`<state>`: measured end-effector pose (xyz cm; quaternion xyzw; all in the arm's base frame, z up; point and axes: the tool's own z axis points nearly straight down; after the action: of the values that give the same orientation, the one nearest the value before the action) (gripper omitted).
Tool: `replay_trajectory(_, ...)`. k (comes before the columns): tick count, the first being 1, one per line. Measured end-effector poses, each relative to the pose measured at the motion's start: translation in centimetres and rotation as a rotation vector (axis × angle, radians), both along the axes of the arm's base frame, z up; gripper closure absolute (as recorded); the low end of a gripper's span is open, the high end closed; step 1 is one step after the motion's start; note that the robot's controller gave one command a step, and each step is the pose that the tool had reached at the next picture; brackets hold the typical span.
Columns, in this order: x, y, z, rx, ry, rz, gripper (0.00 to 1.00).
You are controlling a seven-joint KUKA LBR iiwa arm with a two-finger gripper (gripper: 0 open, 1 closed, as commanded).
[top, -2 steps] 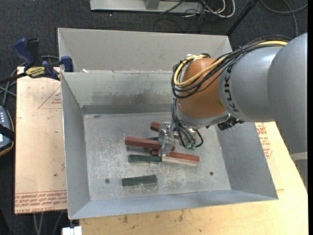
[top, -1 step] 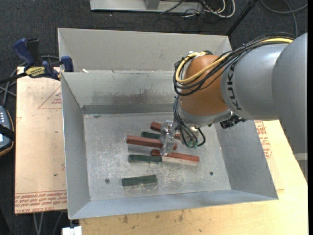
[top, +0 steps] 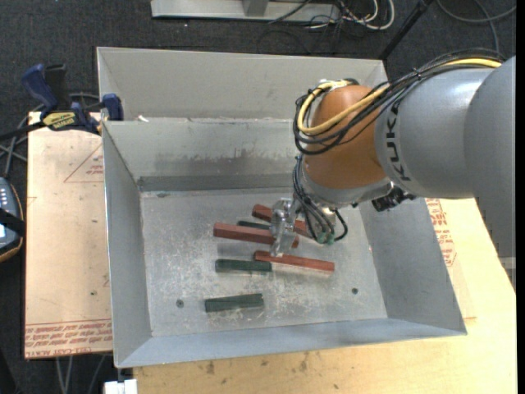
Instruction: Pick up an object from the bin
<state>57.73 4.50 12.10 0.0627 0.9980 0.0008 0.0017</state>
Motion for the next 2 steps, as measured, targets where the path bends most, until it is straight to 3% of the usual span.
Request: replay_trajectory(2, -0.1, 0.0, 2.6, 0.000, 0.006, 0.000, 1.00)
